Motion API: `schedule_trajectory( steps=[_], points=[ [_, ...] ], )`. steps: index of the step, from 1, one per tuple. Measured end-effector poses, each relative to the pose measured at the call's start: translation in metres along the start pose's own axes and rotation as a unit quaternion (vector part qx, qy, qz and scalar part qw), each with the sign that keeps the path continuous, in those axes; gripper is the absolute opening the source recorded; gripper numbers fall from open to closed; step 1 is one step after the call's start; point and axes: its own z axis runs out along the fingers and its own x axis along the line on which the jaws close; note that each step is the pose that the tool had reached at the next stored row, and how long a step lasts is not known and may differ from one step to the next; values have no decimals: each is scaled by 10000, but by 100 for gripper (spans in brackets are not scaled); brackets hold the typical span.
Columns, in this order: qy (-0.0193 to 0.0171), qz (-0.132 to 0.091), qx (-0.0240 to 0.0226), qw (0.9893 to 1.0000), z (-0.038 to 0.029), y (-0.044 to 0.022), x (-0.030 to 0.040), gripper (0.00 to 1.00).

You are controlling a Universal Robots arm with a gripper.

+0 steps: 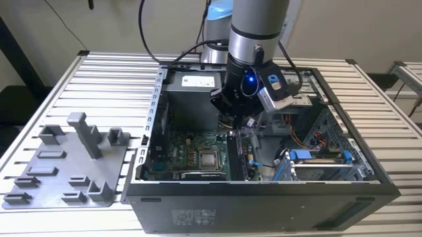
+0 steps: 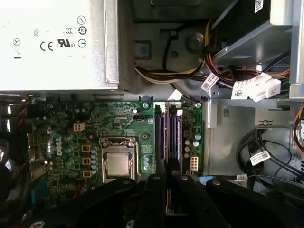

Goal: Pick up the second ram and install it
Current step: 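Insert the second ram into the second slot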

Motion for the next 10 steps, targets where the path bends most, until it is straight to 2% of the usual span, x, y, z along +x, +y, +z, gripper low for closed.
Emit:
schedule_trajectory(
  steps=[10],
  points=[
    [0,-5,-7,10000,181,-70,3,14]
  ],
)
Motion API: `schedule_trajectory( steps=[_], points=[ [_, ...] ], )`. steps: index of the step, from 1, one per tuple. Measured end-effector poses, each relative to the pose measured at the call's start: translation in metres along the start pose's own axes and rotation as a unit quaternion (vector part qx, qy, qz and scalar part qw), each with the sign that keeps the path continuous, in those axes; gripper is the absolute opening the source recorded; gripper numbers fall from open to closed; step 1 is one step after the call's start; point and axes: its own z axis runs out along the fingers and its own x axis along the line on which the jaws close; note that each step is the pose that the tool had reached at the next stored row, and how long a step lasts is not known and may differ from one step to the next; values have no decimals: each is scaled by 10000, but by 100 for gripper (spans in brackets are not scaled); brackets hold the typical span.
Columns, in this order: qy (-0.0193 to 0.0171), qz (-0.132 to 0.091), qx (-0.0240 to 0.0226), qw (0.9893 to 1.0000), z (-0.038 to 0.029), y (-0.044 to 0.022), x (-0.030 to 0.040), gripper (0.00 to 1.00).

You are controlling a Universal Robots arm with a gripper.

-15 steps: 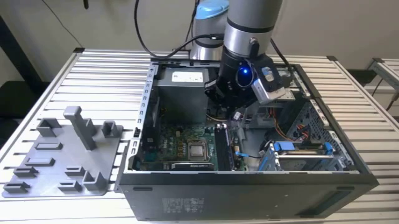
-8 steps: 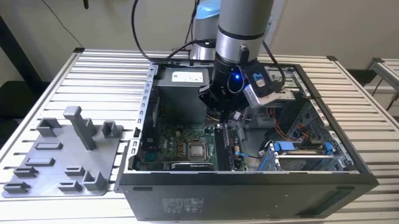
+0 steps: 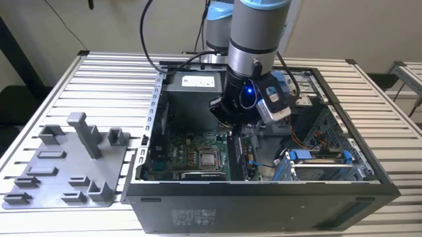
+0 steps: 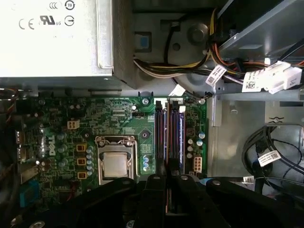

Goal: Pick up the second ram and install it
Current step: 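Insert the second ram into the second slot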

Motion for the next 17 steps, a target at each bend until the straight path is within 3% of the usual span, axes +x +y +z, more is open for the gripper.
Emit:
schedule_trajectory(
  steps=[13,17],
  points=[
    [1,0,0,10000,233,-30,6,14],
    [0,0,0,10000,265,-37,6,14]
  ],
)
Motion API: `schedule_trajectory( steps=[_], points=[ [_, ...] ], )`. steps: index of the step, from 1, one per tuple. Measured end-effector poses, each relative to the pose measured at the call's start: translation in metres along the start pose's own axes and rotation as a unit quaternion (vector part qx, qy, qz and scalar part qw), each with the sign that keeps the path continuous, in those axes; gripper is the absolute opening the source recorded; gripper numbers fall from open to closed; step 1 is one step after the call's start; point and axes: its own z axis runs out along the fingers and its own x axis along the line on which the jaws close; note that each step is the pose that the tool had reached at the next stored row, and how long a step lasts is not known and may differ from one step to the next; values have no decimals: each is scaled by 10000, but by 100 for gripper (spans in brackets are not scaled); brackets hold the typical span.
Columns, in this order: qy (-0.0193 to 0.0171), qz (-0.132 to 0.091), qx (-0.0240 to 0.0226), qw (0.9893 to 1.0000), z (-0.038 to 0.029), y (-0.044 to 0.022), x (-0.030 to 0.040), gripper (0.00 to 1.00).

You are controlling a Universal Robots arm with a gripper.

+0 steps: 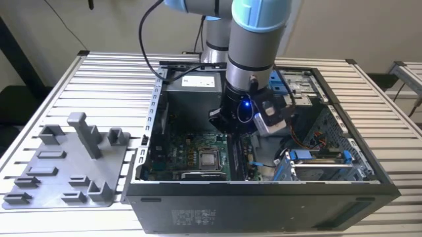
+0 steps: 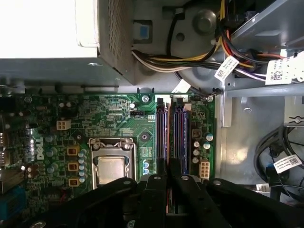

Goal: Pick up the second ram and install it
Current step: 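Insert the second ram into the second slot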

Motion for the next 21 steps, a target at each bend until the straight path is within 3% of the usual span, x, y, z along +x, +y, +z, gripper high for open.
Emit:
schedule_trajectory(
  steps=[12,21],
  points=[
    [1,5,1,10000,89,-78,-1,14],
    [-2,157,4,9999,155,-96,0,14]
  ],
)
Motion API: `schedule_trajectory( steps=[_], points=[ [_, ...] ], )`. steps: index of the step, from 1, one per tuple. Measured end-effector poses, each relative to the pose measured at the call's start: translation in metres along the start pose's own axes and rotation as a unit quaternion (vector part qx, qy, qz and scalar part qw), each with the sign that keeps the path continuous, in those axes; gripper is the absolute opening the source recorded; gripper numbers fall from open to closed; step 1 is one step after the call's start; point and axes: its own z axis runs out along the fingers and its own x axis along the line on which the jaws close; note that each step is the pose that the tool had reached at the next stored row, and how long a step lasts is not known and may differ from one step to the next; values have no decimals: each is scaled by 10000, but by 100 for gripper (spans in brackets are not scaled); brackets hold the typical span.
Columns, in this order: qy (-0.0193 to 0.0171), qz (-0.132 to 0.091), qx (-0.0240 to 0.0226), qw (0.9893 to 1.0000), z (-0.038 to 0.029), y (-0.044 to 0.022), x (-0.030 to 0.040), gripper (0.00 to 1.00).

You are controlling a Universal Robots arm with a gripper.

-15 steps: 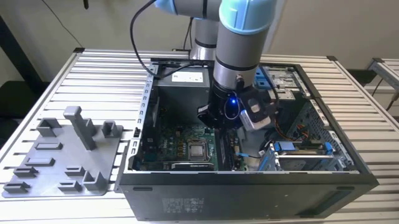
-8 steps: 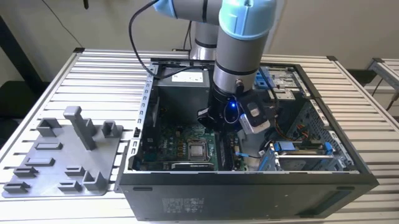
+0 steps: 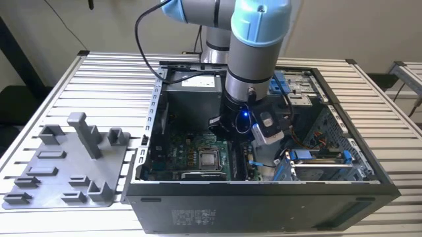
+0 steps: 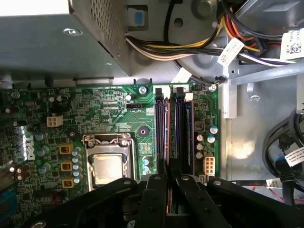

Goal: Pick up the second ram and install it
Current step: 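Insert the second ram into the second slot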

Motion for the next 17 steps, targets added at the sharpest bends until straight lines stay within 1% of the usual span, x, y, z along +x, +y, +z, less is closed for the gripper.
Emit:
schedule_trajectory(
  steps=[8,17],
  points=[
    [1,-27,2,10000,46,9,-7,14],
    [2,-74,6,10000,62,10,-15,14]
  ],
)
